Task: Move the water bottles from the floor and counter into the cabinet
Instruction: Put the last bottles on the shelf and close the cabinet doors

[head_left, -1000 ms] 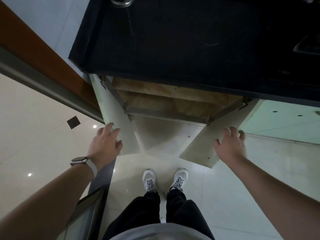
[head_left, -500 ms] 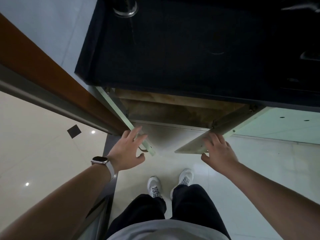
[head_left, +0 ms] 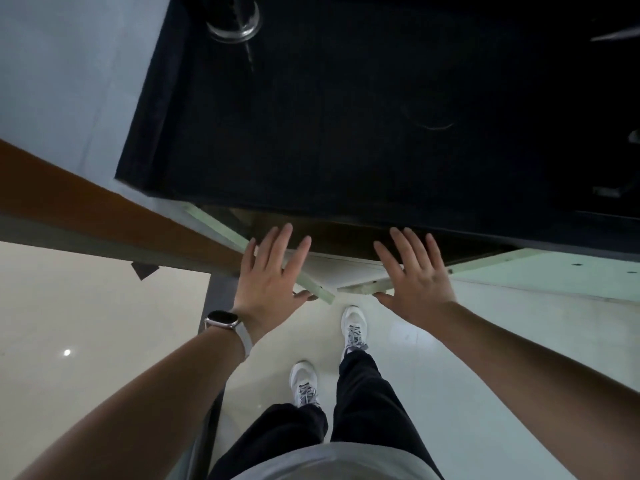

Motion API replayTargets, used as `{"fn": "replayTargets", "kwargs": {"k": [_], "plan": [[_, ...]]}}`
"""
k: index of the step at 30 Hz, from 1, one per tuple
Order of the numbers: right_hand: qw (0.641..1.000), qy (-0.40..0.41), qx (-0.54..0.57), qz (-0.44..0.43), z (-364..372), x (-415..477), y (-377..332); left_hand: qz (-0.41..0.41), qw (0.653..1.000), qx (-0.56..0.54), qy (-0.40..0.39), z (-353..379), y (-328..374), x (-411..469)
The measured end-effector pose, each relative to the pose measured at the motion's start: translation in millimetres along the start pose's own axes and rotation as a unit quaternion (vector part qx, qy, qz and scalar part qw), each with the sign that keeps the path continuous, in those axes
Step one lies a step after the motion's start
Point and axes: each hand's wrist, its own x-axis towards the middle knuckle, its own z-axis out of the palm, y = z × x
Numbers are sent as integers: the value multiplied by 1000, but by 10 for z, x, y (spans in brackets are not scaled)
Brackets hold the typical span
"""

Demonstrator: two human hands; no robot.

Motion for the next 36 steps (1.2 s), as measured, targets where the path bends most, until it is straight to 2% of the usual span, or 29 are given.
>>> {"fn": "replayTargets", "kwargs": {"k": [7,16,21,30,36], "plan": [[1000,27,16,1,39,381,124,-1,999,-9,39,129,86,525],[992,106,57,38,54,709,136,-29,997,0,67,185,171,957],[994,87,56,37,46,699,137,-64,996,-7,69,131,264,1020],[998,-15,49,27,-298,640,133,-45,999,-6,-28,-285,263,886],[999,-8,31,27,-864,384,60,-35,999,-18,-4,-772,308,504]]}}
